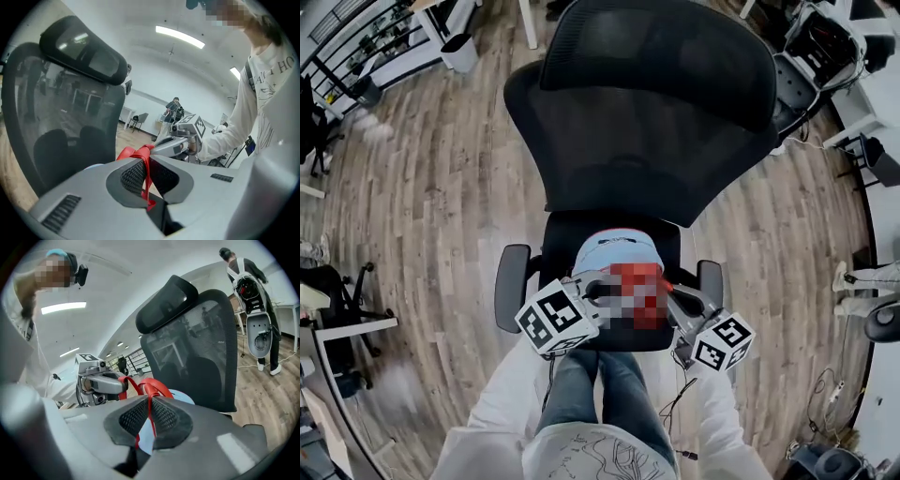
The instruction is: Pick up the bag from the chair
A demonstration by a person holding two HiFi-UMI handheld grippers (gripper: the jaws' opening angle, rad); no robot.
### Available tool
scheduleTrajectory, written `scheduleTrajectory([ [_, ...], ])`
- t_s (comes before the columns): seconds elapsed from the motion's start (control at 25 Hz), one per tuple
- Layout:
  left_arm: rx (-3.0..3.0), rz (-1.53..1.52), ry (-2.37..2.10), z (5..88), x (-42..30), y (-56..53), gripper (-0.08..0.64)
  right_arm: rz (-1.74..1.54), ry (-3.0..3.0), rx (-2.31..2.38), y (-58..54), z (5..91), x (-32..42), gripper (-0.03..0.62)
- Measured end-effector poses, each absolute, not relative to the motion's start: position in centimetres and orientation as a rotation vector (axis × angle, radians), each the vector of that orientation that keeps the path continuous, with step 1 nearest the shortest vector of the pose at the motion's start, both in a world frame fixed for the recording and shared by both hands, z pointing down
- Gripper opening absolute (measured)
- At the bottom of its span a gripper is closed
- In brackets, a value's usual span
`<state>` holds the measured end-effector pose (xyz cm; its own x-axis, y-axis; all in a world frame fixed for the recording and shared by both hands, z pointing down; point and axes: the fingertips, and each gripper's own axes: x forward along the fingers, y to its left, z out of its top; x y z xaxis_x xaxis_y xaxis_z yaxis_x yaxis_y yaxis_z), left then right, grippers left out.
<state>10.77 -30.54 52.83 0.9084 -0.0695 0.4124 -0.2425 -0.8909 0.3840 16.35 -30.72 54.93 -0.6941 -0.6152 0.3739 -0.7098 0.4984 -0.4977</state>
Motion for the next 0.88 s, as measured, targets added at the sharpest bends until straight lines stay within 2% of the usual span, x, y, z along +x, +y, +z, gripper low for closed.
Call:
scheduleTrajectory([
  [0.16,2.659,0.426,-0.359,48.6,8.9,-29.5,0.017,0.917,-2.697,1.198,-29.2,51.6,15.1,0.02],
  [0.48,2.773,0.166,-0.54,36.6,5.9,-31.0,0.017,0.603,-2.873,1.256,-30.8,39.5,14.0,0.021],
  [0.88,2.896,0.024,-0.61,25.2,7.2,-33.5,0.017,0.402,-2.913,1.508,-33.2,28.1,16.2,0.021],
])
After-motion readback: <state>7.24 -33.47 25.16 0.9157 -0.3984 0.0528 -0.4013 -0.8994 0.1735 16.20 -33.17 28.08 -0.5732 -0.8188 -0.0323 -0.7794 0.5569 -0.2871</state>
